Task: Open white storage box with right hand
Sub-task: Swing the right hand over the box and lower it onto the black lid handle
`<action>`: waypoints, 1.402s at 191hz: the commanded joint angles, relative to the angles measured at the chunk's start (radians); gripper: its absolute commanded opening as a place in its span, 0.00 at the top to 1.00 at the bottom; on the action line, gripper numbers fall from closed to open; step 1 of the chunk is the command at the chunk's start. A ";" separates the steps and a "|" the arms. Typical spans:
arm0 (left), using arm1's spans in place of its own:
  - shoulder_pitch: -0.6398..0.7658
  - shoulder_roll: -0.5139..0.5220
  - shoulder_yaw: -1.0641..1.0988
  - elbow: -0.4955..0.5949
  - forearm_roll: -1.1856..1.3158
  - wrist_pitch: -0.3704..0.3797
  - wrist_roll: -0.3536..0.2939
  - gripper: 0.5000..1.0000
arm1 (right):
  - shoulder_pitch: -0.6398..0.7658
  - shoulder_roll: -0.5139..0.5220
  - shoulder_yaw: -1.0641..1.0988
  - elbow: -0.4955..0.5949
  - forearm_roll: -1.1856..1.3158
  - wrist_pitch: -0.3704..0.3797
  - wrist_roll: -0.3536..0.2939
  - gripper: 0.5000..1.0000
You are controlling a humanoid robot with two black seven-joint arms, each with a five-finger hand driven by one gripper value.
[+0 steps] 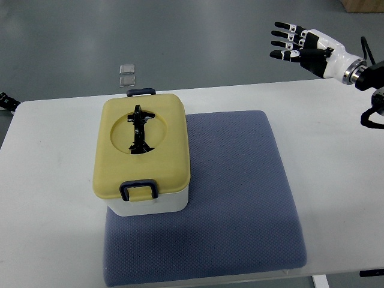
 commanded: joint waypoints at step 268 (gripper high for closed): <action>0.000 0.000 0.002 0.000 0.000 0.000 0.000 0.00 | 0.835 0.331 -0.678 0.191 -1.133 -0.012 0.451 0.12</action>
